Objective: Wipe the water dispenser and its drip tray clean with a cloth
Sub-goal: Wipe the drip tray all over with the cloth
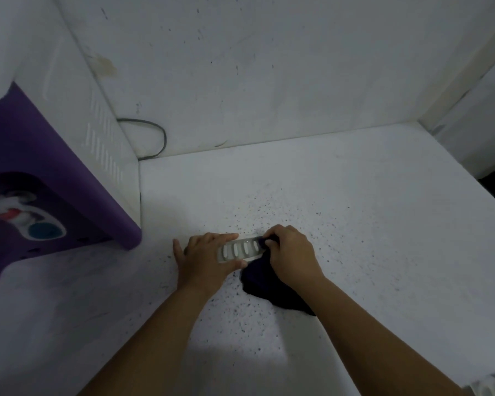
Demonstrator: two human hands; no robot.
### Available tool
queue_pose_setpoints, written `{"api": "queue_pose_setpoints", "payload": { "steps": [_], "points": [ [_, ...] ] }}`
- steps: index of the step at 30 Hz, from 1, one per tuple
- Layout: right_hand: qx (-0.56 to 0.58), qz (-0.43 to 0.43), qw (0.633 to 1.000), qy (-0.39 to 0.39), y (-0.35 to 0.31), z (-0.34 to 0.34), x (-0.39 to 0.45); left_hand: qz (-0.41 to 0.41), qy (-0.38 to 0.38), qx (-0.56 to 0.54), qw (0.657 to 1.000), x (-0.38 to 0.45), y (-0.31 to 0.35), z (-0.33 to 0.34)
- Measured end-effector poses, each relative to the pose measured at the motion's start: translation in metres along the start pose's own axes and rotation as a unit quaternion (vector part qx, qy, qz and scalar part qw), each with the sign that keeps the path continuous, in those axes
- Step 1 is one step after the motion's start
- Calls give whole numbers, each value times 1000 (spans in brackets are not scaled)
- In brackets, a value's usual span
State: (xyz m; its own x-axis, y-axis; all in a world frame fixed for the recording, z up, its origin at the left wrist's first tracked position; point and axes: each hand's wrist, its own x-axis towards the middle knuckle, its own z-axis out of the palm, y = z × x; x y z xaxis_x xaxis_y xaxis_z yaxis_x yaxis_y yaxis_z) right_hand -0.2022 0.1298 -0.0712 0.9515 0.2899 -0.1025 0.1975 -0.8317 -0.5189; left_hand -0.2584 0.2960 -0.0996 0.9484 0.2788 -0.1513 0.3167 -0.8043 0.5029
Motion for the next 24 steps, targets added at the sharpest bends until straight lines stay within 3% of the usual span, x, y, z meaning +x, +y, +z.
{"api": "queue_pose_setpoints", "payload": {
  "steps": [2, 6, 10, 17, 24],
  "points": [
    [-49, 13, 998, -32, -5, 3, 3, 0, 1, -2, 1000, 0, 0, 0],
    [-89, 15, 996, -19, -15, 8, 14, 0, 2, -14, 1000, -1, -1, 1],
    [-85, 2, 996, 1, -19, 10, 15, -3, 6, -13, 1000, -1, -1, 3],
    [-28, -11, 999, -39, -7, 3, 16, -1, 11, -12, 1000, 0, -3, 5],
    [-34, -22, 999, 11, -5, 5, 8, -6, 23, -12, 1000, 0, -3, 7]
  ]
}}
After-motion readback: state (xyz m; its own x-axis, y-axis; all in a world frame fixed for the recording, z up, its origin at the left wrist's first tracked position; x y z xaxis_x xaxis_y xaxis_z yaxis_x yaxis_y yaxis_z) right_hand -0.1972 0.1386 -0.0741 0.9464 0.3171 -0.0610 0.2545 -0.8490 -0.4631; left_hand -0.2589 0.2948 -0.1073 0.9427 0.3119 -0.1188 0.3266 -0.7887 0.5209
